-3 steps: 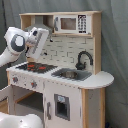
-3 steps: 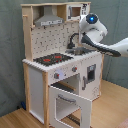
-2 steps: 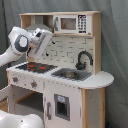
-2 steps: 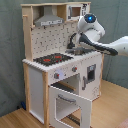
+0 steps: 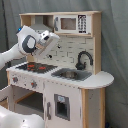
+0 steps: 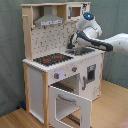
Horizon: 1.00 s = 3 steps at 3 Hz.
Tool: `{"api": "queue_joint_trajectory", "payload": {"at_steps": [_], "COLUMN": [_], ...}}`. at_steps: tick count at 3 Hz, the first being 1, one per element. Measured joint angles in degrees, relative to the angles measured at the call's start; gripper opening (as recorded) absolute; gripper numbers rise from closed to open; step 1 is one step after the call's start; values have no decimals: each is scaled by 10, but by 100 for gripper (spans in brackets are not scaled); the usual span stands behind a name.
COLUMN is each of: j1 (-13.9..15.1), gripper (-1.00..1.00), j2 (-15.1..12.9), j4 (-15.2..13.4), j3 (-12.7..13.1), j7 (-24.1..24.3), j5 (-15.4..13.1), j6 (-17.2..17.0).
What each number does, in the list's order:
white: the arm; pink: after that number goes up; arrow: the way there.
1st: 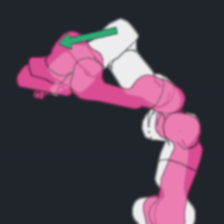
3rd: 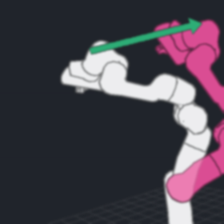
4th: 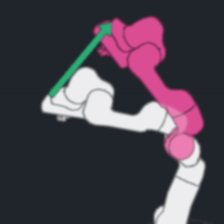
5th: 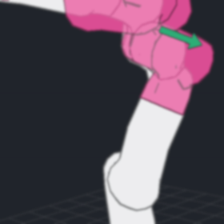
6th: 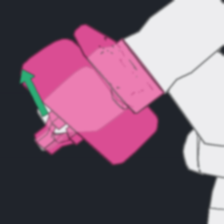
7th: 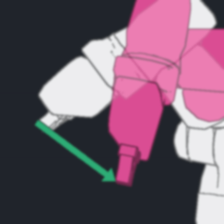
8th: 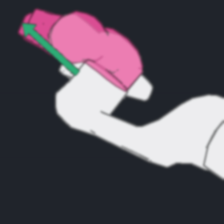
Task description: Play with the kitchen
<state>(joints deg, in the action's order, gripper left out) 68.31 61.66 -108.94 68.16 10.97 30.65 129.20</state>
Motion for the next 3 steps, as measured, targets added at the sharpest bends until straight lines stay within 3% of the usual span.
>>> {"api": "queue_joint_trajectory", "payload": {"at_steps": [1, 3], "j1": [24, 35], "gripper": [100, 100], "j2": [-26, -92], "j4": [-4, -19], "j3": [15, 67], "j7": [1, -1], "j5": [43, 52], "j6": [-26, -110]}}
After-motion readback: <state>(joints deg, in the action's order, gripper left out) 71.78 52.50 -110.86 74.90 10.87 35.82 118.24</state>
